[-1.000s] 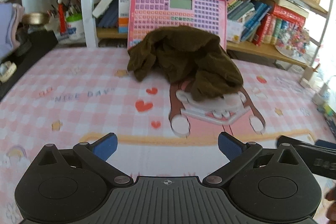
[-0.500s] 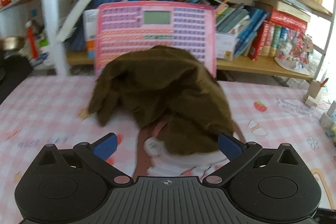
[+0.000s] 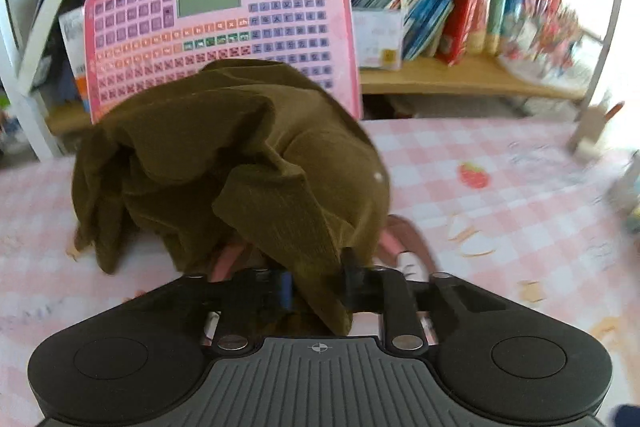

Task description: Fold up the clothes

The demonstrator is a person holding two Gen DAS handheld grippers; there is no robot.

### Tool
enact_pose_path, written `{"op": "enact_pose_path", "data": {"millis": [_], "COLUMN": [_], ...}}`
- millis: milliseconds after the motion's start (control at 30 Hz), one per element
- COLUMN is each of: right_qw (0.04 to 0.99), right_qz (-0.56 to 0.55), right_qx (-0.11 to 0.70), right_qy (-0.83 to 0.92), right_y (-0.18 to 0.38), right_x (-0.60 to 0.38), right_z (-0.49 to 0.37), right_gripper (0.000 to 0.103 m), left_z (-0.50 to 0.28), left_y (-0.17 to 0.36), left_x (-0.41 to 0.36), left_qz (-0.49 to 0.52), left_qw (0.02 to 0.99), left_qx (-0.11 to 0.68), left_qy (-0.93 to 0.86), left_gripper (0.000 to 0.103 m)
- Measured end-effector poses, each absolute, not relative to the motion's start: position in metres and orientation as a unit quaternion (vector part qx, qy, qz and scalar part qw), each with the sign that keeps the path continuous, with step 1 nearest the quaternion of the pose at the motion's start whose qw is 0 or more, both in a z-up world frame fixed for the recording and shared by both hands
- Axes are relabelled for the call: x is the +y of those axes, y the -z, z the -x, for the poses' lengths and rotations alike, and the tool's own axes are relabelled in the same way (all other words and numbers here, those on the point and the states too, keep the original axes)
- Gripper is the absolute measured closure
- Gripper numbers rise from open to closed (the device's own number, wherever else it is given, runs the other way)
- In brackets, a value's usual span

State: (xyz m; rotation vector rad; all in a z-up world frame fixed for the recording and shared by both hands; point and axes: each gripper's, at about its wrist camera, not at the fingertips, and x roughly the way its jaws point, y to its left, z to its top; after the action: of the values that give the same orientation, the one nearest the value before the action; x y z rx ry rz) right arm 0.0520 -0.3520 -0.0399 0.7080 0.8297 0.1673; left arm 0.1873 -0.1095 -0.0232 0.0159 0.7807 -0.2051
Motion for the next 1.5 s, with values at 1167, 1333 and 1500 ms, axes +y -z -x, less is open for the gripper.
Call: {"op": "enact_pose_path", "data": {"millis": [1167, 1333, 1500], "right_qw": [0.855, 0.834, 0.739], "right_qz": [-0.28, -0.326, -0.444], "right_qx": [0.39, 0.397, 0.434], "right_qy": [-0.199, -0.202, -0.263], "right_y": [0.029, 0.039, 0.065], "right_x": [-0.29, -0.309, -0.302], "right_z": [-0.08, -0.083, -0.08], "right_gripper": [0.005, 0.006, 0.006], "left_z": [-0.034, -0.032, -0.034], "left_y": [-0.023, -0.034, -0.034], "left_x": [-0.003, 0.015, 0.014], "left_qz": [0.237, 0.347, 0.441], "left_qw": [0.909, 0.884, 0.844], "left_qx": [0.323, 0.287, 0.272], "left_qy": [0.113, 0.124, 0.141], "left_gripper": [0.094, 0.095, 0.095]}}
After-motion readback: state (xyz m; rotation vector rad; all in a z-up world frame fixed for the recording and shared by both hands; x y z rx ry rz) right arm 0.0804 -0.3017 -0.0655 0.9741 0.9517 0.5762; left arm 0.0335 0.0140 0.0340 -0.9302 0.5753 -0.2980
